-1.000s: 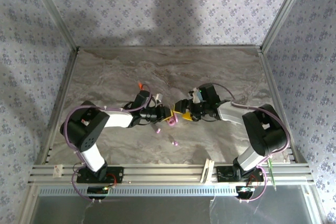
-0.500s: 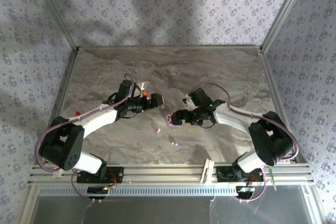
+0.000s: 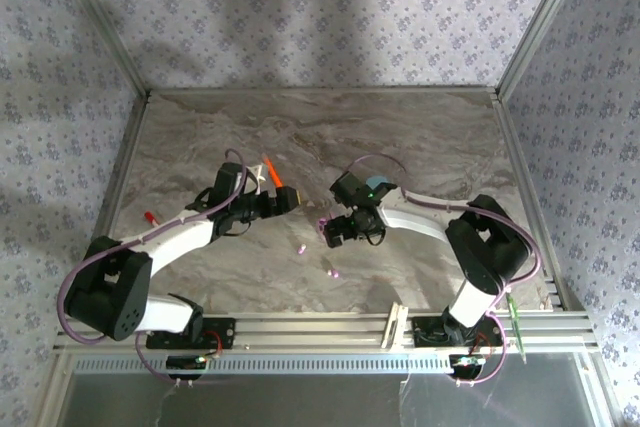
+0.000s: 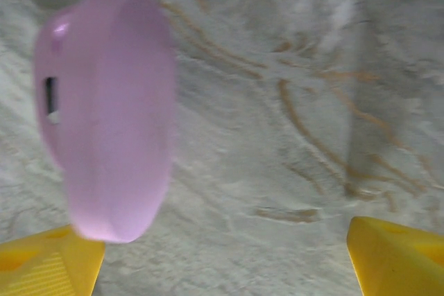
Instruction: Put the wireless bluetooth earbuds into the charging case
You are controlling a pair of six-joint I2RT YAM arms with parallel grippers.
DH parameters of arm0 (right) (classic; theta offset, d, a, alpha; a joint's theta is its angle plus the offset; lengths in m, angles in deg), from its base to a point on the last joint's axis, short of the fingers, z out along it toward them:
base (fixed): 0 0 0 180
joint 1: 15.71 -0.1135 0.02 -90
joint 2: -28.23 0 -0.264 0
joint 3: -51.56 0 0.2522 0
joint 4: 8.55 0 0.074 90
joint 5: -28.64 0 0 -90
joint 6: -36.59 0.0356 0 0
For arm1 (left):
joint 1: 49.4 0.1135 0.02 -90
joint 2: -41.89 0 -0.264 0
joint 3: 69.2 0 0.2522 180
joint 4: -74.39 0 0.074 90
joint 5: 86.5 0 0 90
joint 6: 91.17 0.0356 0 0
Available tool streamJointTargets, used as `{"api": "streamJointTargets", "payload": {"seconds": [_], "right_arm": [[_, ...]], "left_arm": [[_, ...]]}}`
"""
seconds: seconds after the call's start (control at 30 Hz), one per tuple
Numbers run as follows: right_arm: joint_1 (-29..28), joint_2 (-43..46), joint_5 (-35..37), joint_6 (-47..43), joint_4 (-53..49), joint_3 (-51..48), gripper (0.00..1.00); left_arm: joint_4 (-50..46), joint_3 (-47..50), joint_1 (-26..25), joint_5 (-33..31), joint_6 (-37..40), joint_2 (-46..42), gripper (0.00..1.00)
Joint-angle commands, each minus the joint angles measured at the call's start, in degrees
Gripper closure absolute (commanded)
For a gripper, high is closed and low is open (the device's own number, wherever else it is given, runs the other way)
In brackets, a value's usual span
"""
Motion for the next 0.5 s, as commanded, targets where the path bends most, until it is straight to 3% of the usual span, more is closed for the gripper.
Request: {"api": "streamJointTargets", "payload": {"seconds": [0.0, 0.47], "right_arm": [[-0.18, -1.41, 6.34, -0.91, -6.16, 3.00, 0.09], [2.22, -3.09, 8.76, -1.11, -6.79, 6.21, 0.10]], "left_arm": [[2.98, 0.31, 0.23, 0.81, 0.18, -0.17, 0.00], [3.82, 0.71, -0.34, 1.53, -0.64, -0.82, 0.00]]}}
